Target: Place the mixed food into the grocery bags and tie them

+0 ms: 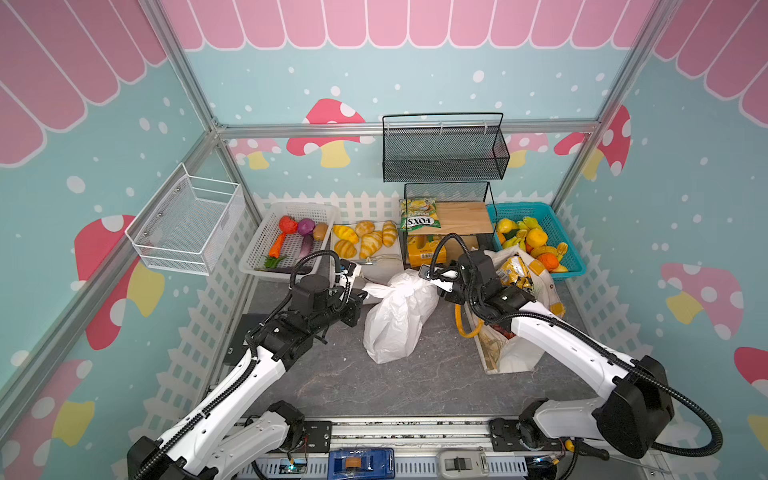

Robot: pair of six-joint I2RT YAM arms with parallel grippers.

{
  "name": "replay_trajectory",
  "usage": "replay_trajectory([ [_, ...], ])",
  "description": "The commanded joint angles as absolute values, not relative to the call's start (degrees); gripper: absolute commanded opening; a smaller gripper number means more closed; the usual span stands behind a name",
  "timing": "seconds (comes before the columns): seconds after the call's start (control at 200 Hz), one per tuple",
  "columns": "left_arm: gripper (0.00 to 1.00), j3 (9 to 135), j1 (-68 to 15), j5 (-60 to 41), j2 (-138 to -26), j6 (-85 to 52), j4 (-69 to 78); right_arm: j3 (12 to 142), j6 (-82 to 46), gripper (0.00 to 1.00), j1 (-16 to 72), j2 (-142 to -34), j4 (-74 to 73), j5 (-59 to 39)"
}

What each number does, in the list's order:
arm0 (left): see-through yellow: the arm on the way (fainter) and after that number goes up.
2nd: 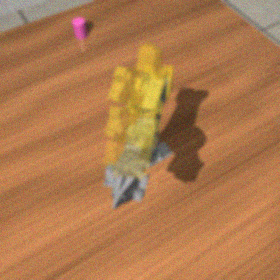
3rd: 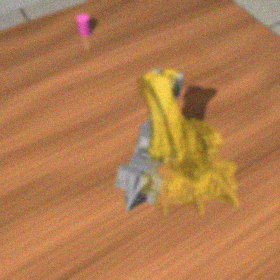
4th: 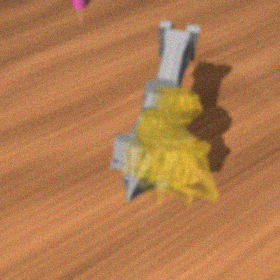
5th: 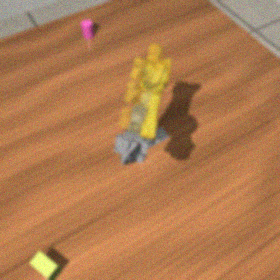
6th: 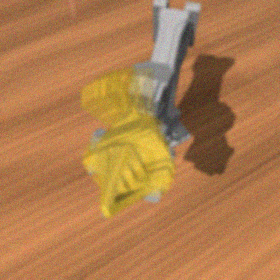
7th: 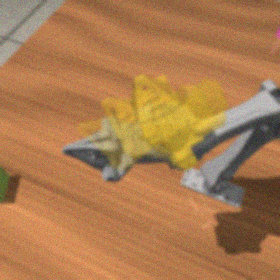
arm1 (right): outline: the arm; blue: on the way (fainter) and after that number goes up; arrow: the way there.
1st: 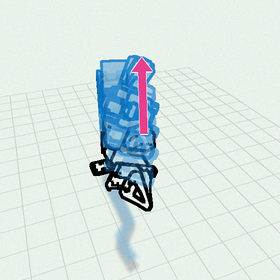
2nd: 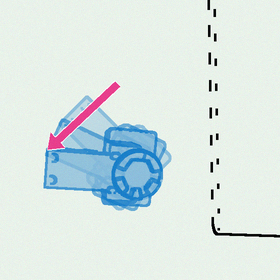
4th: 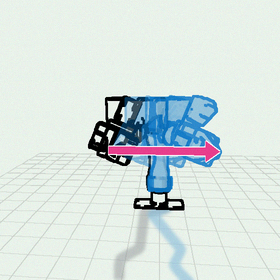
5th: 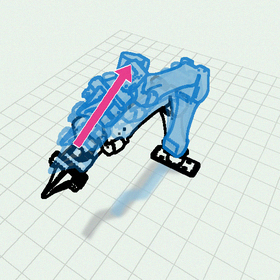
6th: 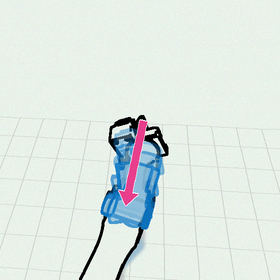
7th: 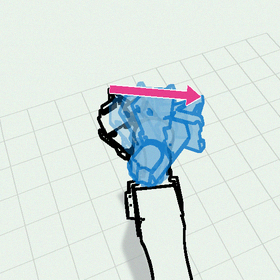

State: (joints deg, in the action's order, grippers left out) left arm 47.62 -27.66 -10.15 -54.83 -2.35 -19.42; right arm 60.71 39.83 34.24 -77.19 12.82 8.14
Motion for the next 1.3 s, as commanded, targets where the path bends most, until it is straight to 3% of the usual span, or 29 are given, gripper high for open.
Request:
replay_trajectory([
  [0.0,0.0,47.46,-27.12,-10.85,-53.52,-1.85,-18.56,61.7,40.38,0.42,34.45,-78.54,12.08,8.57],
  [0.165,0.0,48.0,-26.47,-9.25,-52.67,-0.52,-20.7,60.36,35.47,0.1,34.43,-77.23,15.16,12.43],
  [0.25,0.0,49.59,-25.06,-7.07,-52.94,1.15,-26.27,58.39,31.18,0.0,34.42,-75.48,17.31,15.4],
  [0.395,0.0,48.45,-19.0,-2.94,-52.26,3.69,-34.17,54.11,23.07,0.0,33.3,-72.22,19.51,16.46],
  [0.605,0.0,46.02,-14.24,-11.33,-52.26,3.74,-33.86,54.11,19.16,0.0,32.75,-72.45,19.69,10.94],
  [0.66,0.0,46.24,-14.28,-16.0,-52.7,3.05,-32.42,55.22,20.23,0.12,33.55,-71.36,18.63,7.19],
  [0.731,0.0,46.58,-14.32,-20.02,-53.38,1.93,-30.75,56.0,22.31,0.38,35.12,-68.69,16.7,1.05],
  [0.776,0.16,46.67,-14.32,-20.43,-53.61,1.14,-29.67,56.61,23.32,0.51,35.97,-67.49,16.09,-3.83],
  [0.801,0.23,46.67,-14.31,-20.4,-53.6,0.93,-29.16,57.18,23.67,0.72,36.45,-67.1,16.02,-6.41],
  [0.841,0.33,46.67,-14.26,-20.26,-53.36,0.88,-28.54,58.55,24.47,0.98,37.11,-67.21,16.25,-10.35],
  [0.896,0.42,46.67,-14.24,-19.15,-52.79,0.59,-27.71,60.49,25.52,0.99,38.14,-68.29,16.31,-14.0],
  [1.131,0.63,45.67,-14.15,-14.8,-48.75,-1.08,-25.1,71.6,32.2,1.0,39.81,-81.06,18.12,-22.69],
  [1.296,0.68,44.53,-14.08,-13.93,-47.2,-0.97,-24.26,78.97,35.22,1.0,39.83,-91.32,22.34,-29.84],
])
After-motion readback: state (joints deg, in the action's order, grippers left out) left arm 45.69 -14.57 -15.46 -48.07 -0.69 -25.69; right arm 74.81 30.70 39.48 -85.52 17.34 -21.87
